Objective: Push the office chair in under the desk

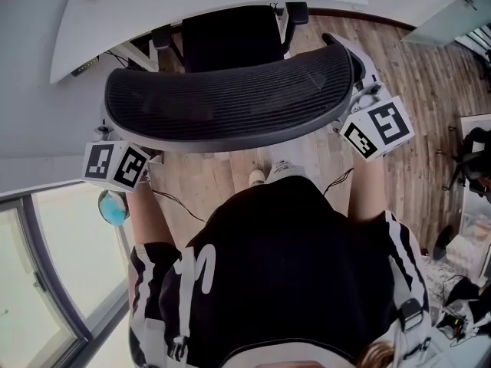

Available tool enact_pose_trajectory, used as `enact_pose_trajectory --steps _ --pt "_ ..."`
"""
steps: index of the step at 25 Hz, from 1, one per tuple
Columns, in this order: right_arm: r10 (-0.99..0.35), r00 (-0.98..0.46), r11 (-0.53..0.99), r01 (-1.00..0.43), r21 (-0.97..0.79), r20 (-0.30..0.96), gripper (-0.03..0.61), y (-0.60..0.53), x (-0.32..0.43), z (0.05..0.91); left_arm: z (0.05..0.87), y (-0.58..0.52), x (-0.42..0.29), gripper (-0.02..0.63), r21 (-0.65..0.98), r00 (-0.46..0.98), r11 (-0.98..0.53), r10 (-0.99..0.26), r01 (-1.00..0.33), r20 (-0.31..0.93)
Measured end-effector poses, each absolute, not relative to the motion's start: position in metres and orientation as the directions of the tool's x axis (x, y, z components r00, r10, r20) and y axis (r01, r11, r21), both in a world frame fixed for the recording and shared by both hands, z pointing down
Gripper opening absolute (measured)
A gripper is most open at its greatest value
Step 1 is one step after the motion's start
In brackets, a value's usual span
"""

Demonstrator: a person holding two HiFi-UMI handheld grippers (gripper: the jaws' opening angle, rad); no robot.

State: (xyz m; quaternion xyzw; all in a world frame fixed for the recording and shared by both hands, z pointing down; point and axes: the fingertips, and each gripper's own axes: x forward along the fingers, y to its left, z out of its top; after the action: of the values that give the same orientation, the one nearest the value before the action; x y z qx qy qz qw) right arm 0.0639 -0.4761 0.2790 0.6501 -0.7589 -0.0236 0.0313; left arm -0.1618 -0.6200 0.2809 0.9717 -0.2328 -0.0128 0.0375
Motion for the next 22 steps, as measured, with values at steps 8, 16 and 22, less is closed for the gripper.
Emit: enact_pose_trajectory --steps 8,16,22 --pt "-0.984 -0.178 0.179 -0.982 0.063 0.018 0.270 -0.488 0.057 0.277 0.280 -0.633 -0.165 0.327 0.082 0.898 -0.895 -0.441 -0.439 -0.006" --pt "-0.972 -0.234 0.233 -0.970 0.068 -0.002 0.265 -0.496 0.042 0.277 0.279 -0.647 -0.171 0.326 0.074 0.905 -0.903 -0.424 -0.423 -0.010" --pt "-0.972 -0.236 0.236 -0.969 0.069 0.004 0.262 -0.503 0.035 0.277 0.278 -0.655 -0.174 0.327 0.071 0.915 -0.913 -0.404 -0.401 -0.024"
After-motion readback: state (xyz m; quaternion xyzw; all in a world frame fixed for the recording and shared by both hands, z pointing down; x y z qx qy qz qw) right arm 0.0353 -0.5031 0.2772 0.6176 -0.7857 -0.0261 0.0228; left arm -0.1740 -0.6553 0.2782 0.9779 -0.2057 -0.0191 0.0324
